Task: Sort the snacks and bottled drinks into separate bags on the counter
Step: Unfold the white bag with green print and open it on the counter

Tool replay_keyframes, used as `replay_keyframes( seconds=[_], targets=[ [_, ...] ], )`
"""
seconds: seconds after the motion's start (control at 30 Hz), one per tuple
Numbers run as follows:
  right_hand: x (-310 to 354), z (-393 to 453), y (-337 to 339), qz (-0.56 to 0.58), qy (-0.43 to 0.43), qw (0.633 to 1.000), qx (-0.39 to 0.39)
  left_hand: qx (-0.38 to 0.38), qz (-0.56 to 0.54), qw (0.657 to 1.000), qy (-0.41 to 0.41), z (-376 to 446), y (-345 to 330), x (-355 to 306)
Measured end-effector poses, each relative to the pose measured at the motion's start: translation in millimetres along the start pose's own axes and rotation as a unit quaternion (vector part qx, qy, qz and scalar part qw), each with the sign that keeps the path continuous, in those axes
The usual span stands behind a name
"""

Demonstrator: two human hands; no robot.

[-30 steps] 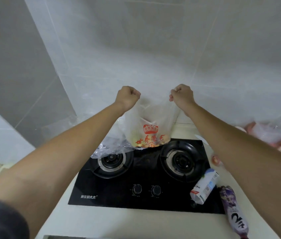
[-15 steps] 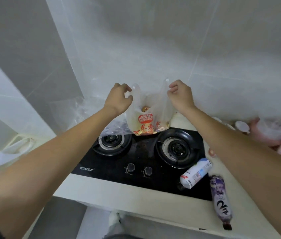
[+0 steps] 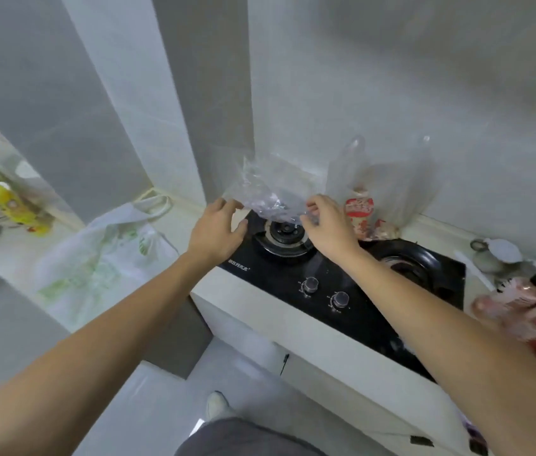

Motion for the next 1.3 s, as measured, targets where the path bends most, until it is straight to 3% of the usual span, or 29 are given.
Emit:
replay_keyframes(
  seconds=[0.4,0.7,0.87,1.17,1.3],
  targets=[
    [165.6,27.4,-208.0,0.067,0.070,0.988,0.118,-0.025,0.004,0.991,0.135,-49.2,77.3,244.6],
    [225.8,51.4,-370.5,0.064,-0.027,0.974,0.215,0.039,0.031,0.989,0.143,-7.1,101.2,417.5],
    [220.4,56.8,-409.7,0.079,-0.109,0.967,0.215,0.088,0.044,0.991,0.095,39.5,91.7,434.6],
    [185.9,87.0,-447.0,0.153,-0.241,0.937,0.200,0.175,0.094,0.980,0.011,143.6,30.6,399.8],
    [187.1,96.9,-474.5,0.154,-0.256,0.925,0.236,0.206,0.127,0.970,0.002,180.8,-1.1,393.2]
  ],
)
Point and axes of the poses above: each hand's wrist, its own z-axis towards the middle knuckle, its own y-axis out of the back of the hand, x = y × z, the point moved 10 cm from there along z, towards the middle knuckle, and after that the axes turned 8 degrees about y, right-handed, at the moved point
